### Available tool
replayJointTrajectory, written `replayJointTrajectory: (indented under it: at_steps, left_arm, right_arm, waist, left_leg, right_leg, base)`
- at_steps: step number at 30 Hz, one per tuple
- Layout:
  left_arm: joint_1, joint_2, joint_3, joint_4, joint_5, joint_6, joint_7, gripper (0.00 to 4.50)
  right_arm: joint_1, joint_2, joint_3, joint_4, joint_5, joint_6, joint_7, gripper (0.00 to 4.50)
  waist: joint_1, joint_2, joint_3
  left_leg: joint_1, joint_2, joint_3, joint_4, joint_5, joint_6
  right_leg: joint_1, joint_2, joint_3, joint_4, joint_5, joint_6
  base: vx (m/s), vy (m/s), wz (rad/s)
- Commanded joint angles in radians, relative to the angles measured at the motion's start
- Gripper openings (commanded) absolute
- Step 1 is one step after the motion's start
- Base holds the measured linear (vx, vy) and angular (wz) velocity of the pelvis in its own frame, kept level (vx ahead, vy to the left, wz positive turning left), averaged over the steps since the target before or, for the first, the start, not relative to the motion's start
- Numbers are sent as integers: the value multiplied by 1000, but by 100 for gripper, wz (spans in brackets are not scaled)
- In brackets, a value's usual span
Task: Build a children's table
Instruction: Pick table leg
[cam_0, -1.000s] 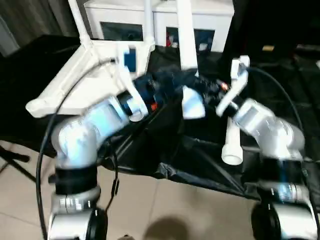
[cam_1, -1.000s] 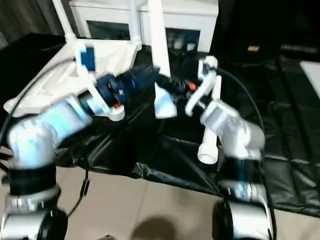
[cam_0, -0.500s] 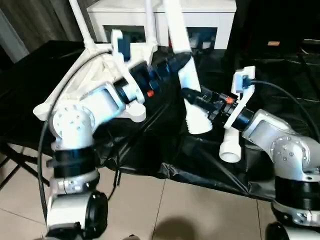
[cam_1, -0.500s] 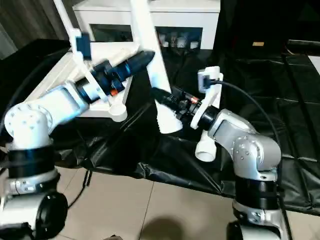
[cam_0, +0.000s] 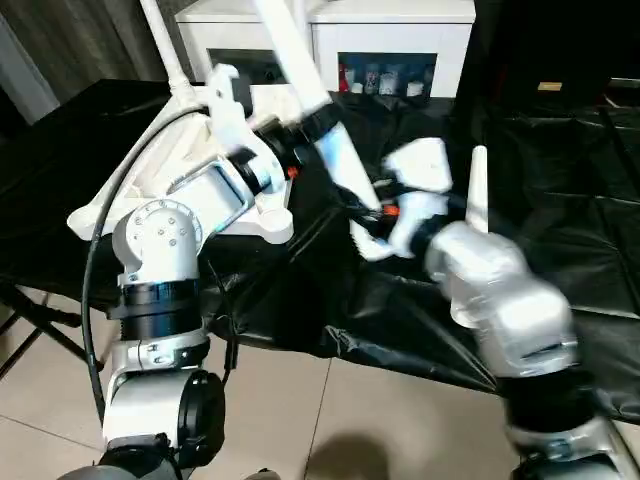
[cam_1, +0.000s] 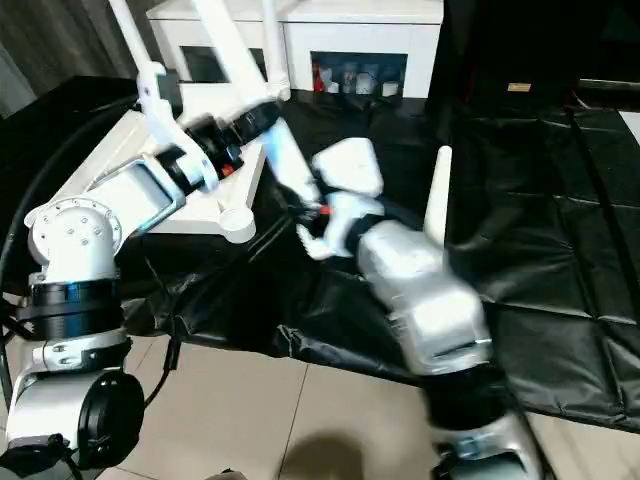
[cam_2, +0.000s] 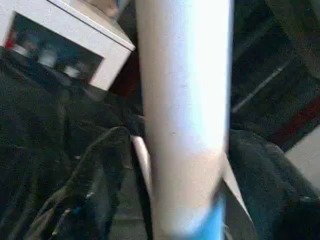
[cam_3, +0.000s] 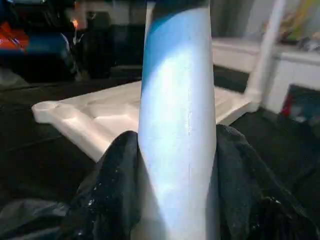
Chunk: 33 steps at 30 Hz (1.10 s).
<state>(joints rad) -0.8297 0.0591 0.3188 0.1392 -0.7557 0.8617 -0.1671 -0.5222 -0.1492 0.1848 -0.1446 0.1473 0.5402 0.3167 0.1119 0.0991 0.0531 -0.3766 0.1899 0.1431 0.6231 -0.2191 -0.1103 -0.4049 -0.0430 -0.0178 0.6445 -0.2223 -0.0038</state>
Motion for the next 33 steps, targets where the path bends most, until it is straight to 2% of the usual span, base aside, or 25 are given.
replayJointTrajectory:
  at_steps: [1, 2, 5, 7, 10, 11, 14, 18, 22, 27, 33]
  left_arm:
    - [-16, 3, 7, 25, 40, -37, 28, 315]
    - [-17, 3, 4, 27, 47, -46, 30, 294]
    - [-23, -4, 5, 31, 35, -51, 24, 272]
    - [-24, -4, -4, 30, 39, -55, 24, 249]
    - [-23, -2, -13, 31, 45, -61, 21, 236]
    - [-21, 1, -23, 36, 60, -78, 15, 221]
    - [-20, 1, -29, 41, 67, -89, 9, 197]
    - [-17, 1, -32, 41, 66, -91, 7, 190]
    - [-11, 6, -31, 39, 59, -95, -5, 188]
    - [-4, 24, -24, 30, 33, -103, -53, 188]
    - [4, 33, -20, 32, 31, -114, -71, 188]
  right_arm:
    - [-32, 14, 22, 5, -38, -33, -39, 185]
    - [-35, 15, 29, 7, -46, -39, -43, 185]
    - [-37, 10, 73, 15, -88, -69, -41, 185]
    - [-37, 19, 77, 21, -99, -82, -50, 185]
    - [-38, 22, 82, 24, -110, -96, -53, 185]
    - [-42, 11, 104, 28, -143, -134, -49, 185]
    - [-40, 12, 110, 31, -159, -157, -54, 185]
    - [-39, 11, 109, 37, -173, -172, -58, 185]
    - [-40, -9, 118, 43, -200, -240, -44, 185]
    - [-37, -24, 117, 48, -219, -274, -36, 185]
    - [-38, -25, 99, 64, -200, -286, -21, 185]
  waist:
    - [-1, -10, -74]
    - [-2, -10, -74]
    - [-1, -8, -74]
    - [-1, -9, -75]
    - [-2, -8, -75]
    - [-1, -8, -76]
    - [-1, -9, -76]
    - [-2, -8, -76]
    - [-2, -10, -76]
    - [-2, -13, -77]
    - [-3, -14, -76]
  left_leg:
    - [-3, 4, -3, -59, 23, -20]
    - [-2, 4, -3, -59, 20, -25]
    - [-3, 5, -3, -59, 12, -32]
    - [-3, 3, -3, -58, 15, -32]
    - [-2, 3, -4, -58, 21, -32]
    - [-3, 4, -4, -58, 20, -33]
    - [-3, 2, -3, -57, 15, -33]
    - [-3, 2, -3, -57, 14, -30]
    - [-3, 2, -2, -56, 17, -29]
    - [-4, 1, -1, -55, 22, -18]
    - [-3, 2, 0, -55, 20, -6]
  right_leg:
    - [71, -58, 32, -64, 105, -156]
    - [71, -58, 33, -64, 101, -153]
    - [71, -61, 34, -63, 103, -148]
    - [72, -59, 34, -62, 119, -146]
    - [72, -58, 34, -59, 141, -148]
    - [73, -60, 33, -59, 147, -147]
    - [73, -59, 34, -59, 148, -148]
    - [74, -59, 34, -59, 147, -150]
    - [74, -56, 34, -58, 156, -151]
    - [74, -57, 34, -56, 164, -155]
    - [74, -58, 34, -57, 149, -160]
  base:
    - [0, 0, 0]
    - [0, 0, 0]
    - [0, 0, 0]
    - [0, 0, 0]
    - [0, 0, 0]
    - [0, 0, 0]
    - [0, 0, 0]
    - [0, 0, 0]
    - [0, 0, 0]
    - [0, 0, 0]
    - [0, 0, 0]
